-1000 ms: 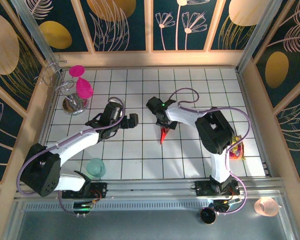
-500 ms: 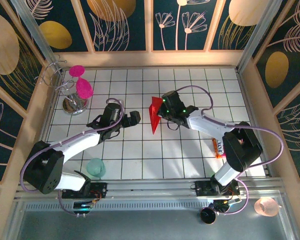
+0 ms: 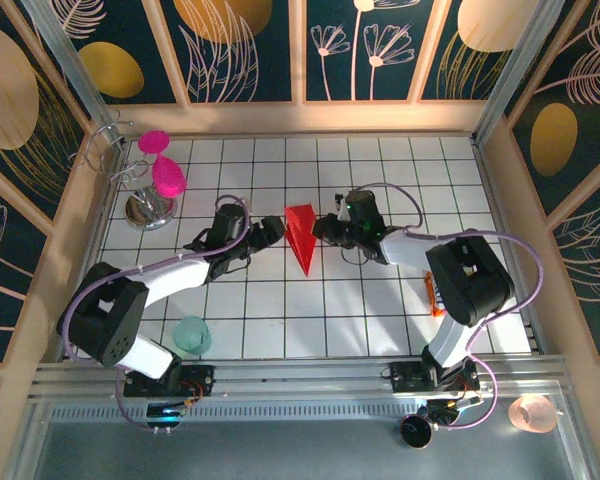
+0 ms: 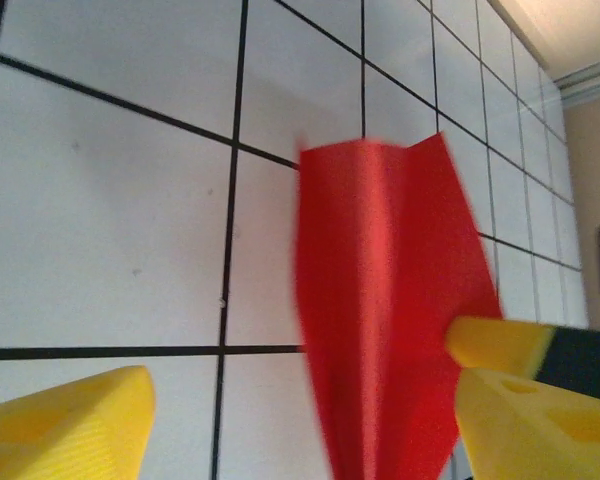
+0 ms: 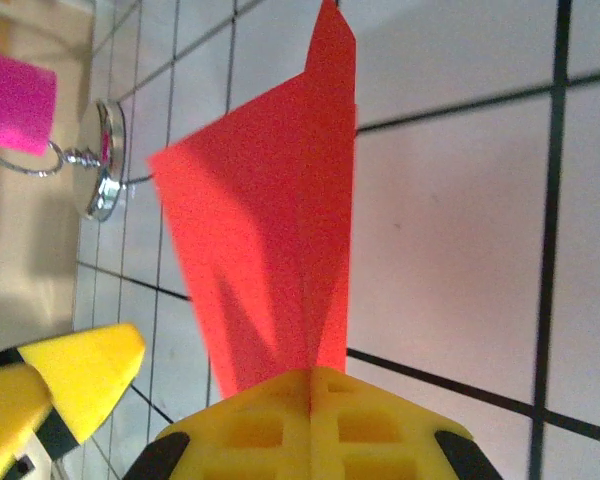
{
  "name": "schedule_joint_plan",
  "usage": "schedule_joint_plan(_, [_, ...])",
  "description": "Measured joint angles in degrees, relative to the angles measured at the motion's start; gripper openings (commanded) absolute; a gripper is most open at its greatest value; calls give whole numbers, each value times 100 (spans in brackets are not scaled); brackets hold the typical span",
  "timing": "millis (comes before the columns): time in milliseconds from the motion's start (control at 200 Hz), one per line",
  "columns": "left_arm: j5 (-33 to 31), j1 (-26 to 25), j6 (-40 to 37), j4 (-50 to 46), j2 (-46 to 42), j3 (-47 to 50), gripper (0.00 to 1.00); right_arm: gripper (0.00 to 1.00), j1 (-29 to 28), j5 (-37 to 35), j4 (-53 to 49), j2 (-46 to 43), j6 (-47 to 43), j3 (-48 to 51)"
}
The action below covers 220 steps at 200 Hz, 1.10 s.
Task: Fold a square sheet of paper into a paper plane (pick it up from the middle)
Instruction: Turn over the paper plane at the center of the table.
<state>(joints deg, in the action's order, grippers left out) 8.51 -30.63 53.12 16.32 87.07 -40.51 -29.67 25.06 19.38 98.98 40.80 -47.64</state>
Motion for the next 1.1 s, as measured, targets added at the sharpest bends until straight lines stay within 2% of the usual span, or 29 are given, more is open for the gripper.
schedule_joint_plan(240, [570,0,455,761,450,249,56,2,229,570,573,376,-2,310])
schedule_joint_plan(496, [1121,0,518,977,944,205,58,7,420,675,780,433,-9,579])
schedule_joint_plan(696, [1440,0,557,1215,1425,-72,58,8,450,671,785,433,-70,619])
schedule_joint_plan(916, [1659,0,634,1327,1753,-304,45,7,452,664,778,433,-186,619])
schedule_joint_plan(1101, [1714,0,656,1266,2020,-640,29,7,452,649,778,433,-236,619])
